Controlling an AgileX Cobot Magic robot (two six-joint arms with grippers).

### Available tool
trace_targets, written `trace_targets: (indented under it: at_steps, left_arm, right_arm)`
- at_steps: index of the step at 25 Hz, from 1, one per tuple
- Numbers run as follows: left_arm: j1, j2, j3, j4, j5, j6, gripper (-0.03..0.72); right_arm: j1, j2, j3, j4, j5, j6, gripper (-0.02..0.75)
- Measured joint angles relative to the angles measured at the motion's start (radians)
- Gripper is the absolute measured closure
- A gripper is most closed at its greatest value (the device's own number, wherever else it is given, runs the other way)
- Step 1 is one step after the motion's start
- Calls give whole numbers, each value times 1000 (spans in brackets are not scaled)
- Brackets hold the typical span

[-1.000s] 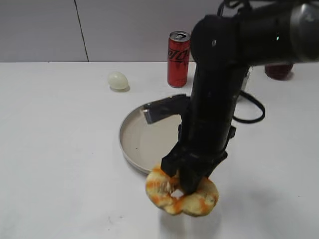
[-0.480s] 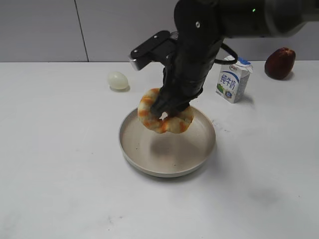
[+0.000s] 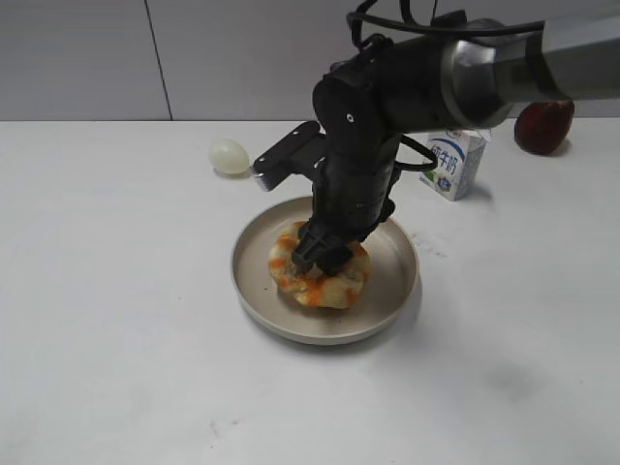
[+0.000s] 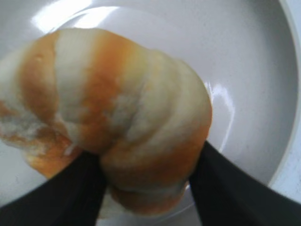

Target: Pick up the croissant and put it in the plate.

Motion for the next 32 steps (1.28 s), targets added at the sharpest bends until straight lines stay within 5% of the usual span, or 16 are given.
trace_targets:
  at_steps: [2,8,17,24,32]
  left_arm:
    - [0,0,0,0,0,0,461]
    - [0,0,0,0,0,0,461]
    - [0,0,0,0,0,0,461]
    - [0,0,0,0,0,0,461]
    - [0,0,0,0,0,0,461]
  right_arm:
    - [0,0,-34,3,43,2,142]
    - [-47,0,-238,3,258,2,101]
    - [-416,-2,-451,110,399,-18,138]
    - [-531,-110,-387,122,408,-20,156]
    - [-545,-432,-43,150,410,-24,156]
